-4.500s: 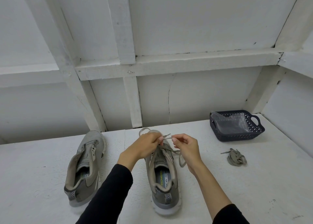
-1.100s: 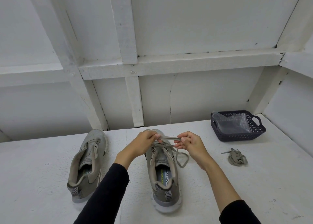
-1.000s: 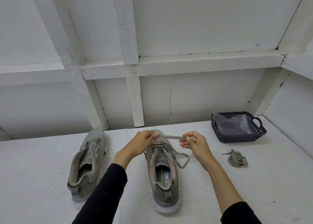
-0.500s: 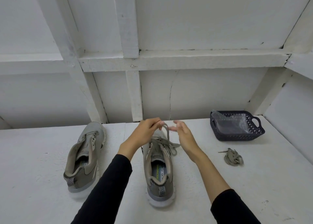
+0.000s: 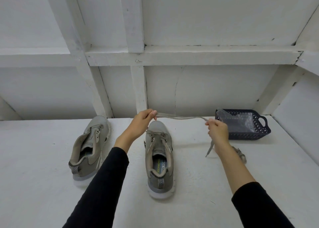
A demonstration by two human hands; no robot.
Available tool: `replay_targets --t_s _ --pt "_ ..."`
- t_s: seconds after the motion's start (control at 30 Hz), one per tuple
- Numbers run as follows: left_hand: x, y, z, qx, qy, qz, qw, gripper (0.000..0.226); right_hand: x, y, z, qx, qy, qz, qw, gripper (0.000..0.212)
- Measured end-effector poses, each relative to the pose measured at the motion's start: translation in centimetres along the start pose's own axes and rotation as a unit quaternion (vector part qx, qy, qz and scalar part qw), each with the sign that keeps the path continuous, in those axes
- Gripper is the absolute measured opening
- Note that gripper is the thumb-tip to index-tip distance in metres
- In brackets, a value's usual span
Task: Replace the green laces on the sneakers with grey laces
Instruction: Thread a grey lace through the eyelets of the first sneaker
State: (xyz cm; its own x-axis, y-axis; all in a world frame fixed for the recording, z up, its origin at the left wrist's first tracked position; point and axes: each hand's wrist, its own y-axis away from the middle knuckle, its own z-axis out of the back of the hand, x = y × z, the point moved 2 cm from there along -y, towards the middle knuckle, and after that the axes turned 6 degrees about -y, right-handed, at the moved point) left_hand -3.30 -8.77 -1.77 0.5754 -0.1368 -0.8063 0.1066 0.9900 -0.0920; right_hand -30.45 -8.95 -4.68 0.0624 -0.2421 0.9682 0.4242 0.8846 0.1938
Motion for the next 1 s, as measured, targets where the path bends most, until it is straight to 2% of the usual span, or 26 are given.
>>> replay_targets --t_s 0.07,0.17,0.27,0.37,0.43,0.5,0.57,0.63,0.7,0.77,0.8,0.9,1.0 --pt "-0.6 -0.1 -0.4 0.012 -0.015 -0.013 1.000 0.036 -0.4 0.7 -0.8 0.018 0.122 0.052 0.991 0.017" --pt "-1.6 -0.4 -1.5 0.047 -0.040 -0.040 0.997 0.035 1.0 2.8 -3.1 0.107 0.077 0.130 0.983 0.034" --pt "-2.6 -0.8 -2.2 0.067 -0.057 -0.067 0.994 0.035 2.0 4.5 -5.5 0.231 0.016 0.096 0.968 0.042" --pt "-2.8 -1.1 -2.4 0.072 -0.051 -0.077 0.993 0.037 1.5 4.4 -5.9 0.316 -0.018 0.053 0.947 0.053" --pt "-2.3 -1.2 -2.0 0.080 -0.038 -0.068 0.994 0.039 1.2 3.7 -5.6 0.326 -0.121 0.023 0.937 0.043" --pt "-1.5 -1.0 -1.3 0.094 -0.024 -0.051 0.994 0.041 1.5 2.9 -5.1 0.288 -0.264 -0.012 0.920 0.034" --pt "-0.4 -1.0 -0.9 0.106 -0.002 -0.032 0.994 0.039 1.9 1.8 -4.5 0.242 -0.345 -0.030 0.907 0.035" --pt "0.5 -1.1 -1.0 0.107 0.007 -0.020 0.994 0.036 2.0 1.2 -4.1 0.198 -0.297 -0.010 0.934 0.037" --pt "0.9 -1.1 -1.6 0.096 0.001 -0.014 0.995 0.034 1.4 0.7 -3.8 0.152 -0.080 0.053 0.984 0.036" --pt "0.8 -1.1 -2.1 0.081 -0.009 -0.018 0.997 0.034 0.7 0.3 -4.1 0.108 0.149 0.130 0.974 0.026" --pt "0.6 -1.1 -2.3 0.074 -0.016 -0.022 0.997 0.034 0.6 0.4 -4.4 0.098 0.190 0.160 0.964 0.020" --pt "0.1 -1.3 -3.0 0.080 -0.032 -0.040 0.995 0.036 1.4 1.9 -5.8 0.149 0.135 0.197 0.959 0.030" --pt "-0.1 -1.5 -3.4 0.084 -0.043 -0.045 0.994 0.035 1.7 3.2 -7.4 0.266 0.095 0.131 0.950 0.039"
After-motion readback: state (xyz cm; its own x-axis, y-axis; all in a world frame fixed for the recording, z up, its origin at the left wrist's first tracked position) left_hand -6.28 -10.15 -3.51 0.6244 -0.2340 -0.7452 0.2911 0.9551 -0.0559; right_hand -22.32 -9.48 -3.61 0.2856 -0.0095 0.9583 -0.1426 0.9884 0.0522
